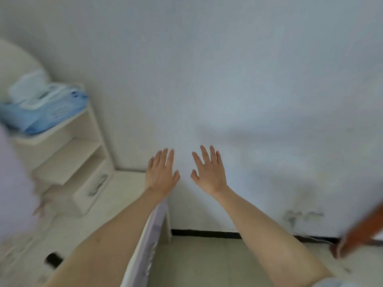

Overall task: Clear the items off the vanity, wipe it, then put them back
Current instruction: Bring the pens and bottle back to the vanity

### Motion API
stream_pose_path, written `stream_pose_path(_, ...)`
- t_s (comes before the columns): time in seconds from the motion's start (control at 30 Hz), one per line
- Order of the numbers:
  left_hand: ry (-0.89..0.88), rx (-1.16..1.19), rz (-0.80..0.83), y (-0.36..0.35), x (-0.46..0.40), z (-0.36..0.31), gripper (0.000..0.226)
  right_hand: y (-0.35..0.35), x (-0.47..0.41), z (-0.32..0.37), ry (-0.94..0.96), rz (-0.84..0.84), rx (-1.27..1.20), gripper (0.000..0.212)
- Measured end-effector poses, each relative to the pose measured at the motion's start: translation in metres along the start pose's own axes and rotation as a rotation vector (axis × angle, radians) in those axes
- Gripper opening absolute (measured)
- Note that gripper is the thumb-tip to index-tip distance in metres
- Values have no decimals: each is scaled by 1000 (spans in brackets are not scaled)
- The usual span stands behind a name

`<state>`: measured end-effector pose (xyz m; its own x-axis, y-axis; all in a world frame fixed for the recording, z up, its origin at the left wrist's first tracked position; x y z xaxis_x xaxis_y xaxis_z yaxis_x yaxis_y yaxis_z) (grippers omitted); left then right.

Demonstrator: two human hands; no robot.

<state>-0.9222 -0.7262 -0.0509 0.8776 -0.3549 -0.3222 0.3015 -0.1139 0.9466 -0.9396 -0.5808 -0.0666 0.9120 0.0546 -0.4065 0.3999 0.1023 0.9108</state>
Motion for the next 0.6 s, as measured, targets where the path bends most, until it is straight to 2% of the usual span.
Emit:
stream_pose_path(0.3,-452,118,-67,1,-70,-292,65,102,113,-268,-486,-7,345,61)
stream_pose_path(0.6,-838,311,-83,-2,-69,-530,63,184,243,-446,-917,-38,516,61)
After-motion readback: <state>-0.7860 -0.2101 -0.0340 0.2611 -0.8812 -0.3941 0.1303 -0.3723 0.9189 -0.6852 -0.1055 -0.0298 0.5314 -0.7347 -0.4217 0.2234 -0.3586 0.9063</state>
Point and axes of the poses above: each hand's wrist, its own x-axis away from the middle knuckle, its own y-axis out of the back of the hand, z = x × y, the point moved 6 cm from there along -x, towards the middle knuckle, and after that the axes turned 12 degrees about -y, right-handed, at the moved point
